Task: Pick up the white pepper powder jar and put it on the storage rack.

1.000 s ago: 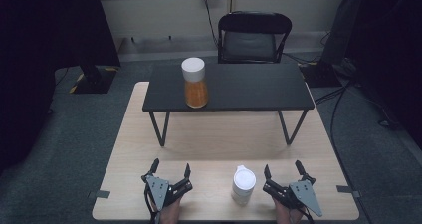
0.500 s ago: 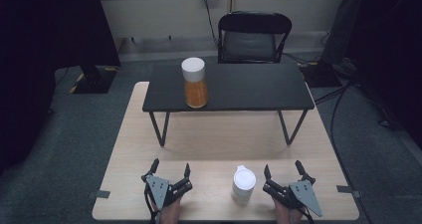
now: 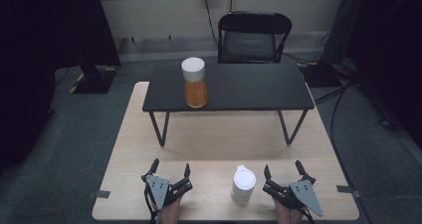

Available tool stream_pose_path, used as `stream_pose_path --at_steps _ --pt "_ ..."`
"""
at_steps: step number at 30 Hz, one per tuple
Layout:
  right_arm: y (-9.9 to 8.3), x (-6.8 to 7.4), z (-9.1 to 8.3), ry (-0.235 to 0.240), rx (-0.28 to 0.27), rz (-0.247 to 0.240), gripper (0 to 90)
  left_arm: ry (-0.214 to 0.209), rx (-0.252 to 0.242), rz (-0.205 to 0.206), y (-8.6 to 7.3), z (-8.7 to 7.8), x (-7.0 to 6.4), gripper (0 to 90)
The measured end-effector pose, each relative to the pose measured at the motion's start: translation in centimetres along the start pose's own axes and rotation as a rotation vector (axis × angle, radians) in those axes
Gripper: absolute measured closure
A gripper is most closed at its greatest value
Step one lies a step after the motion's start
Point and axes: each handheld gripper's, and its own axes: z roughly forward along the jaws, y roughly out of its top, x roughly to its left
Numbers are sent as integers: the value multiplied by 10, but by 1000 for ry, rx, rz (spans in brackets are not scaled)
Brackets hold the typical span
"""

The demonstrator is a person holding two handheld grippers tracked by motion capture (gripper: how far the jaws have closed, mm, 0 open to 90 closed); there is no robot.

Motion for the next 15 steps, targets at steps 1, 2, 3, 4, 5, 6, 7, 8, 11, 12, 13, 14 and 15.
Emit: stream_pose_path --at_steps 1,2,3,4,5,6,7,8,11,12,13,14,15 --pt "0 0 0 -1 0 0 0 0 0 0 0 0 0 0" --pt "0 0 0 0 0 1 0 0 0 0 0 0 0 0" --pt "0 0 0 0 1 2 0 0 0 0 0 0 0 0" --pt "1 0 0 0 3 4 0 0 0 0 0 0 0 0" --pt "1 -1 0 1 4 6 0 0 0 0 0 0 0 0" --pt "2 -1 0 -1 7 6 0 0 0 0 0 0 0 0" --pt "4 -1 0 -2 10 8 0 1 0 0 0 0 0 0" --pt "5 -1 0 -1 11 9 0 1 0 0 0 0 0 0" --pt "7 -1 -1 4 4 9 0 1 0 0 0 0 0 0" --pt "9 -1 -1 8 6 13 0 1 0 0 0 0 0 0" --pt "11 -1 -1 9 5 13 0 1 0 0 0 0 0 0" --pt "13 -1 -2 12 0 14 0 1 0 0 0 0 0 0" --pt "14 -1 -3 17 -5 13 0 1 0 0 0 0 0 0"
